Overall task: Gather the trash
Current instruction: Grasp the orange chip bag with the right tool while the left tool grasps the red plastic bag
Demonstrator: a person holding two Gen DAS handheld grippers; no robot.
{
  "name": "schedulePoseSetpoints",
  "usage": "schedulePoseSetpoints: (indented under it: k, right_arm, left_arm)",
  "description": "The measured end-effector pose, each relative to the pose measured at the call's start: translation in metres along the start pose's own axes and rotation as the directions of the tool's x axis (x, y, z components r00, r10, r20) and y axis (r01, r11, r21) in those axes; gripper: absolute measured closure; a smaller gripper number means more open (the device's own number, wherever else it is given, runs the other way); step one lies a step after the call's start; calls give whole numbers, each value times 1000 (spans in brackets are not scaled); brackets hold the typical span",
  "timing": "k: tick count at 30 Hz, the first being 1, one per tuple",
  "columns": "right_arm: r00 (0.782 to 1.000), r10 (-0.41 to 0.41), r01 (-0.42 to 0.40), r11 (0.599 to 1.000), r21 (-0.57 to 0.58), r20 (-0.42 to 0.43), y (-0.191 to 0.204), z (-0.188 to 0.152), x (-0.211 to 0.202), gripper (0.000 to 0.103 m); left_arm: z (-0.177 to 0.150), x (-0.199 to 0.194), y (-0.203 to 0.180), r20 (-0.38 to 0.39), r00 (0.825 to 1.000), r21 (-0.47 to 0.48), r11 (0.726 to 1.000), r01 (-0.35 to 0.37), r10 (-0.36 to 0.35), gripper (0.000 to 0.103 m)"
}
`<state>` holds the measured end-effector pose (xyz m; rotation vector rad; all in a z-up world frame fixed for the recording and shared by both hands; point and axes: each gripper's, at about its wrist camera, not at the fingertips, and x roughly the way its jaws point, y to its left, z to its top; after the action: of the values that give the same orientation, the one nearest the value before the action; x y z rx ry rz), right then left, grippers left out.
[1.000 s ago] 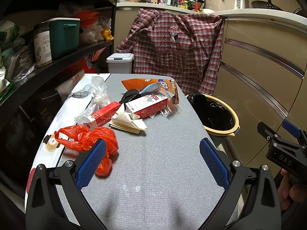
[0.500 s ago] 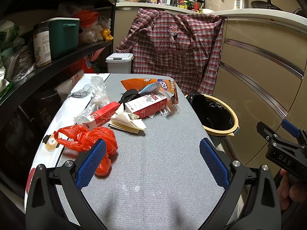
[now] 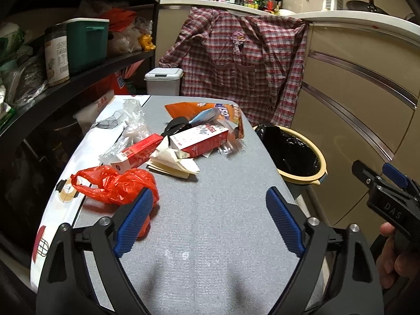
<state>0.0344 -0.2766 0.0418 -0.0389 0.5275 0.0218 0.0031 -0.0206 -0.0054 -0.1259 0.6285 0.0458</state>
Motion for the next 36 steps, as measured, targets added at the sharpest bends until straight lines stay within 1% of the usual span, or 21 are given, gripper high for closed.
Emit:
schedulePoseSetpoints:
  k: [2, 4, 6, 7, 9, 13, 16, 18, 21, 22, 23, 26, 27, 28, 31, 35, 36]
  right_arm:
    - [1000, 21, -21, 1000, -1, -6, 3, 0, 3, 14]
    - [998, 55, -55, 998, -13, -14, 8, 0, 6, 20]
    - [998, 67, -67, 998, -20, -11, 14, 0, 8, 35]
    - [996, 89, -89, 996, -18, -16, 17, 2, 10, 39]
    - [993, 112, -113, 993, -23, -27, 24, 8, 17, 52]
    - [981, 190, -191, 981, -28, -49, 39, 29, 34, 63]
    - [953, 290, -292, 956, -16, -82, 53, 47, 52, 69]
    - [919, 379, -383, 923, -20, -111, 70, 61, 70, 70]
    - [876, 455, -464, 885, -25, -159, 93, 75, 99, 70]
    - [876, 456, -466, 884, -31, -158, 98, 78, 106, 70]
    - [881, 449, -460, 887, -42, -150, 103, 82, 112, 70]
    - [901, 409, -425, 899, -105, -147, 113, 92, 142, 62]
    - [908, 390, -409, 905, -122, -153, 115, 94, 154, 62]
    - [911, 377, -400, 907, -132, -165, 115, 94, 165, 62]
    - [911, 343, -380, 913, -146, -228, 110, 87, 200, 61]
    - [914, 321, -357, 927, -116, -250, 107, 81, 226, 62]
    - [913, 324, -359, 926, -114, -248, 106, 81, 228, 66]
  left_arm:
    - [-1, 2, 2, 1, 1000, -13, 1000, -20, 20, 21]
    - [-1, 4, 10, 1, 999, -30, 998, -48, 48, 22]
    - [0, 7, 17, -4, 997, -48, 995, -82, 82, 22]
    - [0, 10, 19, -8, 995, -57, 993, -101, 100, 22]
    - [2, 15, 29, -16, 990, -83, 987, -140, 139, 22]
    - [6, 24, 52, -37, 978, -131, 970, -207, 203, 22]
    - [8, 33, 68, -49, 972, -145, 961, -235, 230, 22]
    - [7, 36, 74, -59, 970, -154, 958, -241, 235, 22]
    - [7, 42, 81, -73, 969, -168, 955, -247, 237, 22]
    - [7, 44, 82, -79, 968, -167, 954, -249, 239, 22]
    - [7, 46, 83, -83, 967, -168, 953, -252, 241, 22]
    - [7, 51, 88, -91, 964, -170, 950, -261, 249, 22]
    - [7, 53, 89, -94, 963, -167, 949, -267, 254, 22]
    - [7, 56, 90, -99, 961, -166, 948, -273, 259, 22]
    - [5, 65, 96, -127, 958, -174, 945, -277, 257, 22]
    - [3, 75, 93, -152, 954, -152, 948, -280, 257, 22]
    - [3, 76, 92, -157, 954, -150, 949, -278, 255, 22]
